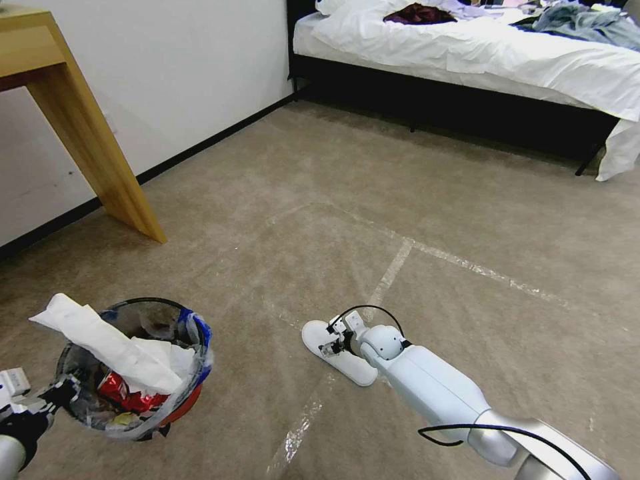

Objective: Pick up the trash bin and place the garbage on the floor into it.

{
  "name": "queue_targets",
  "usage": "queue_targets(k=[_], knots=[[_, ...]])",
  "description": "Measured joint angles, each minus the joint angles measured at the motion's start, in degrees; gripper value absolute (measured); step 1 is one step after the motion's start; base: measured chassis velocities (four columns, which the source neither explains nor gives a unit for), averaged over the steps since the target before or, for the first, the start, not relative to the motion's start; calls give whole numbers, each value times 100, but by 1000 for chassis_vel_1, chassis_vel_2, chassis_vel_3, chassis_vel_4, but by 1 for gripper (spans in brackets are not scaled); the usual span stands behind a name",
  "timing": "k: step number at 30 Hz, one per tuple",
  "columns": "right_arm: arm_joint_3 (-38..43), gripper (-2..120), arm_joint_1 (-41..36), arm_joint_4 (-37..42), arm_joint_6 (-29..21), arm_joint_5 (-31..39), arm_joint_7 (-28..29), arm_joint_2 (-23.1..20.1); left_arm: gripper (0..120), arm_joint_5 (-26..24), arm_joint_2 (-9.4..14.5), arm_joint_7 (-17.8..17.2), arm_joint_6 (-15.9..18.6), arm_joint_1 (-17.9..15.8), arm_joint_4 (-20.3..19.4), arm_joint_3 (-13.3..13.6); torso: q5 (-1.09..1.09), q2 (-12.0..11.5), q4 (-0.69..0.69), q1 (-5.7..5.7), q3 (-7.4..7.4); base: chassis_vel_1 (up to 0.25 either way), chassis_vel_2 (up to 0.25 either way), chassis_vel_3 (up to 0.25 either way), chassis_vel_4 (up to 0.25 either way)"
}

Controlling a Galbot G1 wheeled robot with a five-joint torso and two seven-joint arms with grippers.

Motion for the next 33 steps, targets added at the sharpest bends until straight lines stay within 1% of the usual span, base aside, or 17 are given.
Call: queue_targets(k=[6, 14, 15, 16, 17, 19, 22, 24, 25, 28, 33], knots=[[1, 90, 29, -235, 140, -66, -63, 147, 1, -4, 14, -2, 0, 0, 1, -1, 0, 0, 0, 0, 0, 0, 0, 0, 0], [28, 88, 47, -419, 230, -129, -104, 227, 1, -5, 17, -2, -1, -4, 26, -3, 0, 0, 0, 0, 0, 0, 0, 0, 0], [43, 86, 47, -434, 237, -135, -110, 232, 1, -5, 22, -2, -1, -16, 36, -3, 0, 0, 1, 0, 0, 0, 0, 0, 0], [51, 81, 47, -446, 243, -139, -113, 232, 1, -5, 27, -3, -2, -26, 45, 0, 0, 0, 0, 0, 0, 0, 0, 0, 0], [51, 81, 47, -446, 243, -139, -113, 232, 1, -5, 27, -3, -2, -26, 45, 0, 0, 0, 0, 0, 0, 0, 0, 0, 0], [78, 71, 32, -464, 263, -143, -117, 231, 1, -5, 30, -4, -3, -45, 55, 7, 0, 0, 0, 0, 0, 0, 0, 0, 0], [90, 70, 21, -474, 272, -153, -120, 229, 1, -5, 32, -5, -3, -47, 59, 11, 0, 0, 0, 0, 0, 0, 0, 0, 0], [111, 65, -1, -480, 302, -162, -123, 223, 1, -4, 39, -6, -4, -52, 65, 15, 0, 0, 0, 0, 0, 0, 0, 0, 0], [111, 65, -1, -480, 302, -162, -123, 223, 1, -4, 39, -6, -4, -52, 65, 15, 0, 0, 0, 0, 0, 0, 0, 0, 0], [127, 55, -19, -483, 323, -177, -123, 215, 1, -4, 50, -11, -5, -61, 64, 24, 0, 0, 0, 0, 0, 0, 0, 0, 0], [133, 50, -18, -541, 364, -199, -128, 229, 1, -1, 35, -14, -5, -44, 53, 28, 0, 0, 0, 0, 0, 0, 0, 0, 0]])
